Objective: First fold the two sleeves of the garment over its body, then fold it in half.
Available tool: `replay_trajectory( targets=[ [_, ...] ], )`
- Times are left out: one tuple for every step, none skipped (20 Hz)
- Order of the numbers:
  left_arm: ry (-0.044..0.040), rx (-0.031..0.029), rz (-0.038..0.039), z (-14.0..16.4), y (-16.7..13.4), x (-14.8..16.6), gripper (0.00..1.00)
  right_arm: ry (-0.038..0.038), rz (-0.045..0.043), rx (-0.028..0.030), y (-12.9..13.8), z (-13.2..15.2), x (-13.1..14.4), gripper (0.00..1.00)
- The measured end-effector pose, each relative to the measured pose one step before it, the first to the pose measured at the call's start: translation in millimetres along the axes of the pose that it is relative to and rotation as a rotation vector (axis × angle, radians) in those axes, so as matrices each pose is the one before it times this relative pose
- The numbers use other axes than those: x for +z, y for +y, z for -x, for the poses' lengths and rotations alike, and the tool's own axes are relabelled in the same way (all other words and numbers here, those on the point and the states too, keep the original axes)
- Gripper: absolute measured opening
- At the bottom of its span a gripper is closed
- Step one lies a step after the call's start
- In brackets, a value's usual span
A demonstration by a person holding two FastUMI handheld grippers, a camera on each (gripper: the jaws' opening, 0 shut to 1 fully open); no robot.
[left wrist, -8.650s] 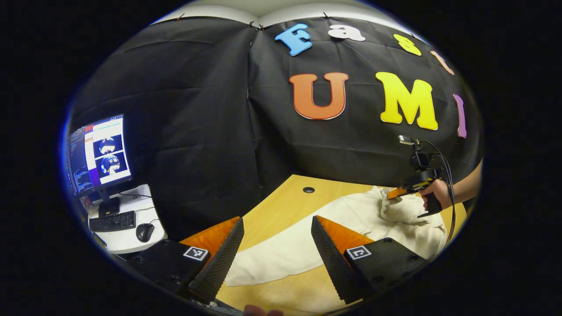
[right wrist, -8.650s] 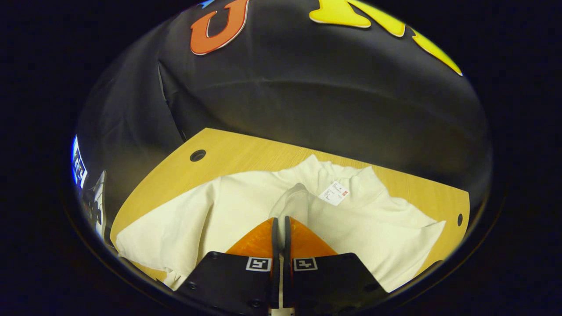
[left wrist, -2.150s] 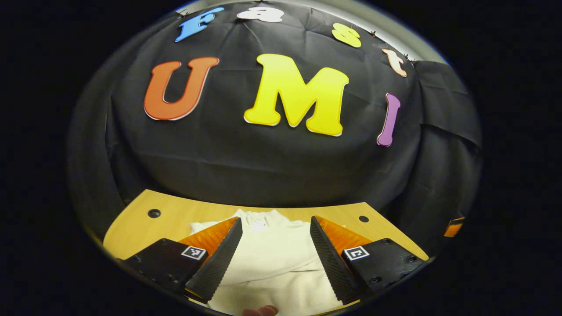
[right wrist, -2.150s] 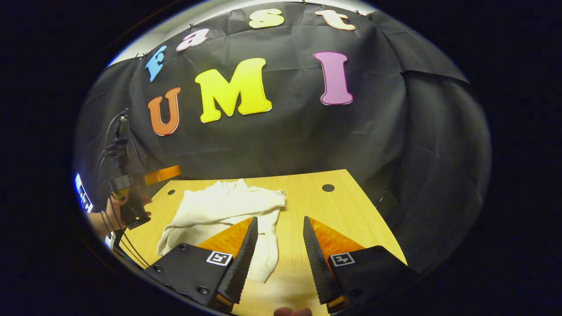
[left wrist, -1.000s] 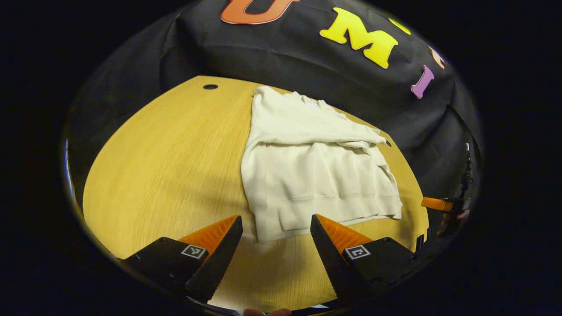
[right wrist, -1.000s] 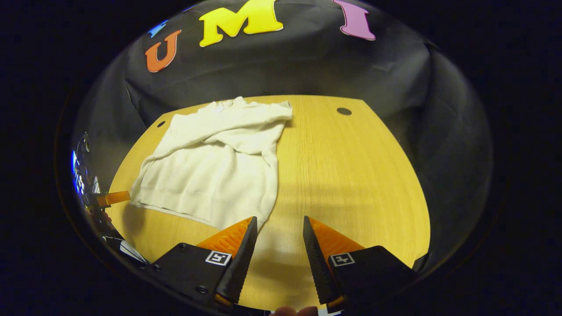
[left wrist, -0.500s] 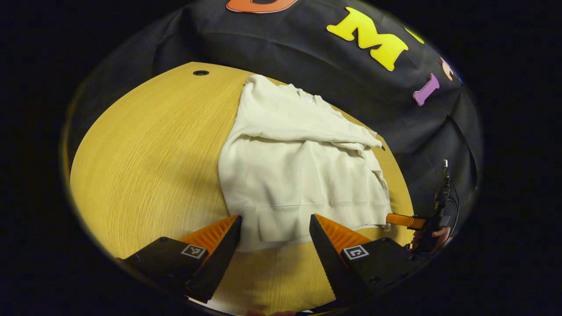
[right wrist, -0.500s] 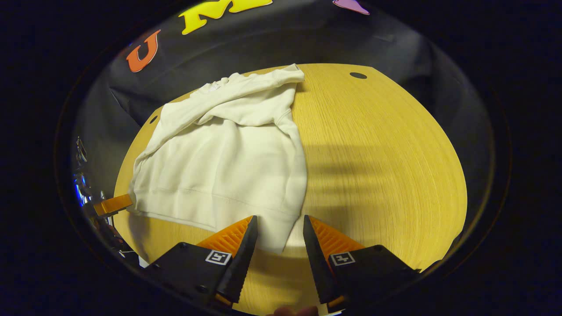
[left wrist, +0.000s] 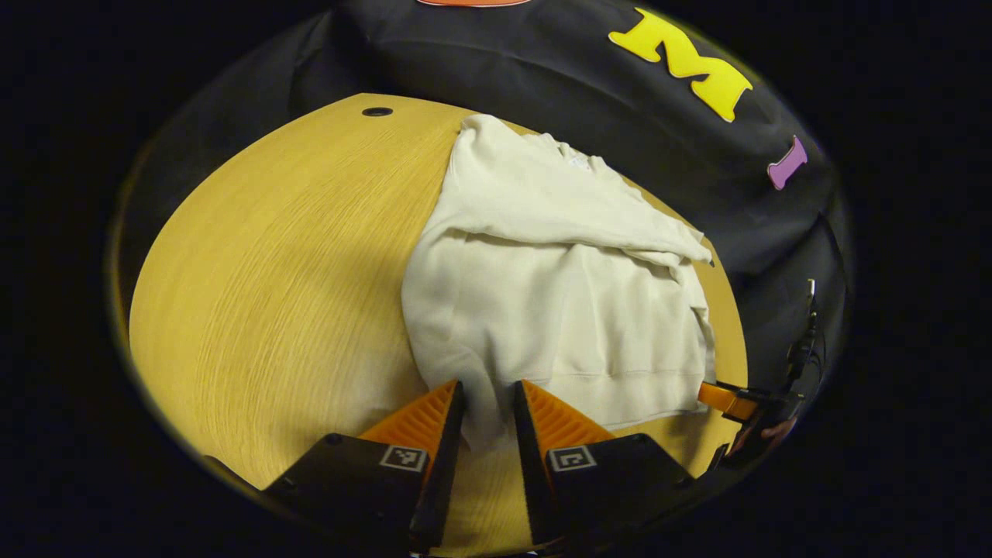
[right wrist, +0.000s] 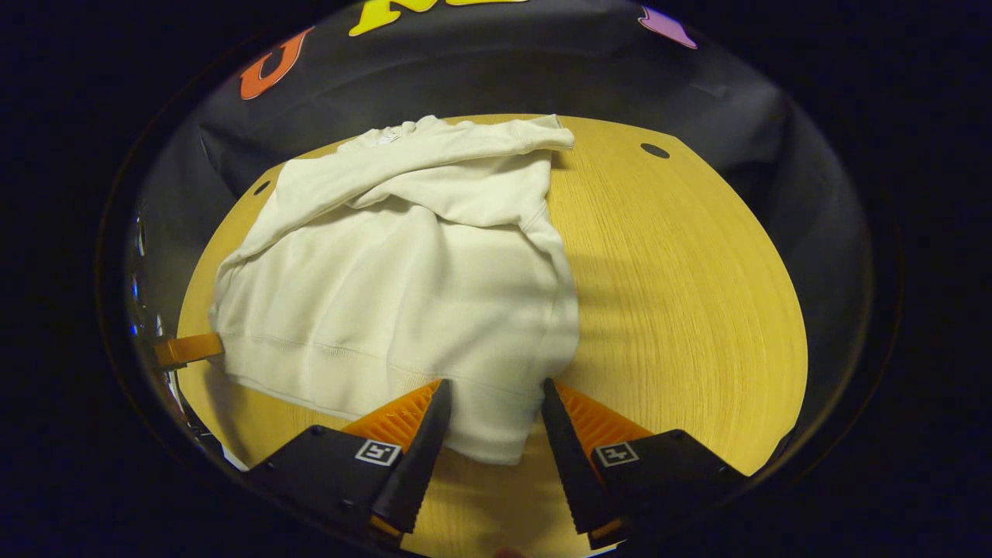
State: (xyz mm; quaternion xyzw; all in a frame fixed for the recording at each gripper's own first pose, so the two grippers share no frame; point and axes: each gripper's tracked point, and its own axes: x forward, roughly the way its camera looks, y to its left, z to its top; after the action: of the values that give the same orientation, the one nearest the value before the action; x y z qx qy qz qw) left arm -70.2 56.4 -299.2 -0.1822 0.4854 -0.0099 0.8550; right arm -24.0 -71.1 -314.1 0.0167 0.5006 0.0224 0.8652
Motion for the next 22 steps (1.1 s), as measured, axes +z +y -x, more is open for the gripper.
replay_trajectory(
  targets=[
    [-0.00342,0.00672,0.00913,-0.65,1.45,1.27,0.41,0.00689,-0.01882,0.03017,7.12,-1.43,-1.24,0.69],
    [-0.00733,-0.00319,0.008,1.05,-0.54,1.21,0.13,0.00398,-0.01357,-0.00234,0.8,0.23,-0.6,0.34],
    [-0.00601,-0.007,0.00758,1.4,-1.13,0.81,0.11,0.00034,-0.00608,0.00127,0.56,-0.99,1.25,0.23],
    [-0.00146,-0.00788,0.00284,0.58,-0.68,-0.44,0.07,-0.00374,-0.00562,0.00842,1.47,0.84,1.13,0.22],
    [-0.0015,-0.00735,-0.0026,1.61,-0.91,0.45,0.06,-0.0099,-0.02027,0.00216,1.45,5.4,2.85,0.2],
    [-0.00748,-0.00914,-0.00472,2.27,-0.7,0.58,0.04,-0.00216,-0.01615,0.01539,0.93,-7.85,-0.53,0.01],
    [-0.01175,-0.01179,-0.00728,4.25,-2.45,2.04,0.04,-0.00996,-0.01032,0.01343,-0.75,10.29,3.44,0.01],
    [-0.01744,-0.01075,-0.00904,6.13,-1.8,5.62,0.03,-0.00735,-0.0114,0.01686,1.93,5.63,3.09,0.02],
    [-0.01383,-0.01126,-0.00791,5.5,-3.41,4.14,0.03,-0.0085,-0.01246,0.01874,1.72,4.8,3.52,0.02],
    [-0.01402,-0.01231,-0.00369,6.09,-3.78,5.43,0.03,-0.01046,-0.01232,0.01671,1.62,5.95,5.74,0.01],
    [-0.01632,-0.01084,0.00022,6.24,-4.08,6.52,0.03,-0.01125,-0.01307,0.02038,3.03,6.9,6.66,0.01],
    [-0.01497,-0.01069,0.00037,7.31,-4.07,6.8,0.03,-0.01691,-0.01134,0.01182,1.43,6.21,7.56,0.01],
    [-0.01737,-0.00934,0.00023,4.2,-4.2,8.03,0.03,-0.01394,-0.00972,0.0133,1.47,6.58,7.66,0.01],
    [-0.01655,-0.00824,-0.00081,3.79,-3.48,7.53,0.03,-0.0151,-0.01121,0.01588,3.29,6.48,8.2,0.01],
    [-0.02261,-0.00996,-0.0017,5.86,-4.1,8.8,0.03,-0.01432,-0.00639,0.01339,3.37,6.47,7.4,0.01],
    [-0.01806,-0.00677,-0.00492,4.99,-4.04,7.03,0.03,-0.01557,-0.00438,0.01207,2.35,6.54,8.21,0.01],
    [-0.01572,-0.00531,-0.00509,2.56,-2.06,7.87,0.04,-0.01252,-0.00484,0.01098,2.73,5.17,6.73,0.0],
    [-0.01824,-0.0066,-0.00189,1.89,-3.28,8.4,0.03,-0.01313,-0.00491,0.01089,2.47,4.65,8.6,0.01],
    [-0.01529,-0.00829,0.00132,1.27,-4.01,8.98,0.03,-0.01334,-0.00353,0.01127,2.17,5.96,8.4,0.0],
    [-0.01437,-0.00849,0.00284,1.42,-3.88,9.71,0.03,-0.01325,-0.00498,0.01246,3.31,4.56,11.39,0.01],
    [-0.01763,-0.01102,0.00203,1.04,-4.26,13.47,0.03,-0.01291,-0.00763,0.01743,7.95,2.36,13.13,0.01],
    [-0.02303,-0.01203,-0.00052,0.74,-4.69,14.82,0.03,-0.01279,-0.01028,0.01936,8.43,0.75,15.06,0.0]
  ],
)
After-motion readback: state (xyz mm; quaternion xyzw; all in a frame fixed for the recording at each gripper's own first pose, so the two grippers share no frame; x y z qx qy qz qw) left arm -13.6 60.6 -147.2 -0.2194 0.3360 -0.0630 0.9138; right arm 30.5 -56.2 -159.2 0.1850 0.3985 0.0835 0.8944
